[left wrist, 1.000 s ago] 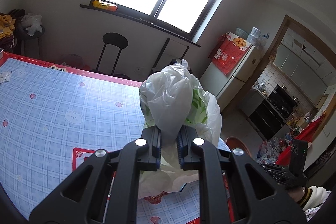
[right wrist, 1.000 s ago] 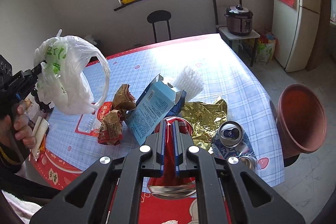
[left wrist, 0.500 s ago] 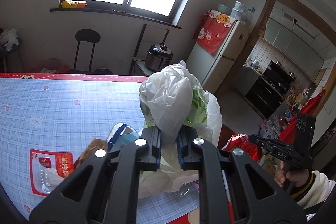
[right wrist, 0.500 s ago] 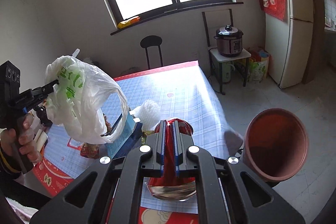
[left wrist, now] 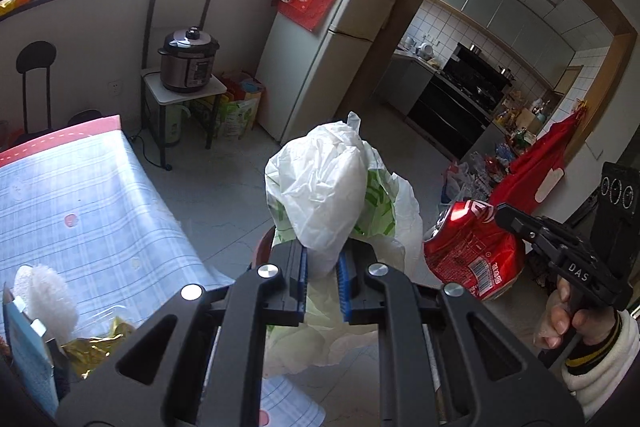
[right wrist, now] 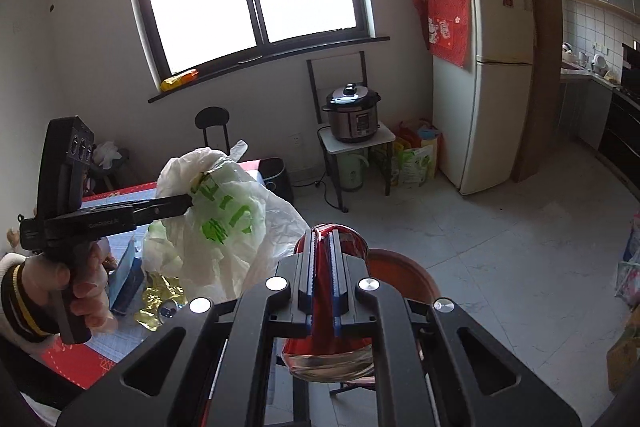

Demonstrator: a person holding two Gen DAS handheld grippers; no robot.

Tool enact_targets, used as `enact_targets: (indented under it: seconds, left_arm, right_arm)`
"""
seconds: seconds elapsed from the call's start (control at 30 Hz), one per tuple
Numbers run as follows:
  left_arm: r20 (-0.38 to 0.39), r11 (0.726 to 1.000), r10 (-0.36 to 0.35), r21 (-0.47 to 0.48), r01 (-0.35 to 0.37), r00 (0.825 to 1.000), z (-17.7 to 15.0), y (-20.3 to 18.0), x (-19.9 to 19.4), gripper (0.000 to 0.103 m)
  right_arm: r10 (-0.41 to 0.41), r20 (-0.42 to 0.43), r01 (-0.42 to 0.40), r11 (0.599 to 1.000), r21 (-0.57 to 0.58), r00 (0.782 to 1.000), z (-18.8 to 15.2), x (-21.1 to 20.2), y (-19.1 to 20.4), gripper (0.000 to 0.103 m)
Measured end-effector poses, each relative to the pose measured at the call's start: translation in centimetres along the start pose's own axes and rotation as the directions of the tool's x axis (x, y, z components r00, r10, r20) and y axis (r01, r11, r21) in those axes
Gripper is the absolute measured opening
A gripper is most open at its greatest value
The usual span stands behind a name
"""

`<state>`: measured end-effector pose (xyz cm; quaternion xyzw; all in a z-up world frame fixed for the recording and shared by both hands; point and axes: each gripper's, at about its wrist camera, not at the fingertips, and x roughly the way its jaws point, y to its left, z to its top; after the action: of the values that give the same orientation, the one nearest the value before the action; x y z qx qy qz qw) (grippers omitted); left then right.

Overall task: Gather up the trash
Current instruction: 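Carry the red can to the terracotta bin with the right gripper while the left holds the bag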

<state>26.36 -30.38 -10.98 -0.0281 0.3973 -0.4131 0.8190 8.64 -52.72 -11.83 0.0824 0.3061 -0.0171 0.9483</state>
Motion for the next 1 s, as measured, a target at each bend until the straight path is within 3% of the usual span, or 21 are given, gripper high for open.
enact_targets:
  seconds: [0.1,0.17,0.27,0.3,0.37,0.47,0.6,0.7,0.77,1.0]
  left_arm:
    - [-0.043,0.998,-0.047,0.038,0.049,0.998,0.8,-2.6,5.4,0.022]
    - [-0.066,0.995,-0.066,0.067,0.071,0.996,1.3,-3.8,8.1,0.042]
    - [-0.068,0.994,-0.048,0.094,0.054,0.997,2.1,-4.6,9.8,0.061]
    - [-0.059,0.994,-0.050,0.092,0.055,0.997,2.4,-4.6,9.7,0.063]
    - [-0.063,0.994,-0.075,0.076,0.080,0.995,2.5,-4.1,9.3,0.085]
    - [-0.077,0.992,-0.098,0.067,0.103,0.992,2.7,-3.4,8.8,0.084]
    - [-0.028,0.997,-0.042,0.064,0.044,0.999,2.8,-2.6,6.4,0.084]
    - [0.005,0.999,0.014,0.045,-0.015,1.000,2.4,-1.7,3.7,0.095]
    - [0.031,0.997,0.063,0.041,-0.065,0.998,1.8,-0.9,1.7,0.096]
    - [0.085,0.963,0.269,-0.019,-0.268,0.960,-1.0,4.2,-5.7,0.097]
  right_arm:
    - [-0.036,-0.015,0.036,0.999,0.026,0.999,-0.7,-0.3,-3.0,0.009]
    - [-0.051,-0.029,0.052,0.998,0.042,0.998,-1.2,-0.4,-4.5,0.009]
    - [-0.060,-0.039,0.062,0.997,0.053,0.997,-1.8,-0.4,-5.7,0.009]
    - [-0.058,-0.041,0.060,0.997,0.055,0.997,-1.9,-0.2,-6.0,0.009]
    - [-0.052,-0.045,0.054,0.997,0.059,0.998,-2.3,-0.1,-6.2,0.009]
    - [-0.037,-0.051,0.040,0.998,0.057,0.998,-2.4,0.7,-6.5,0.009]
    - [-0.011,-0.056,0.015,0.997,0.071,0.998,-2.7,1.5,-6.1,0.009]
    - [0.002,-0.066,0.001,0.999,0.053,0.998,-2.5,2.5,-5.7,0.009]
    - [0.012,-0.072,-0.008,0.998,0.055,0.997,-2.3,3.3,-5.8,0.009]
    - [0.012,-0.118,-0.005,0.998,0.064,0.993,-1.6,8.1,-5.0,0.009]
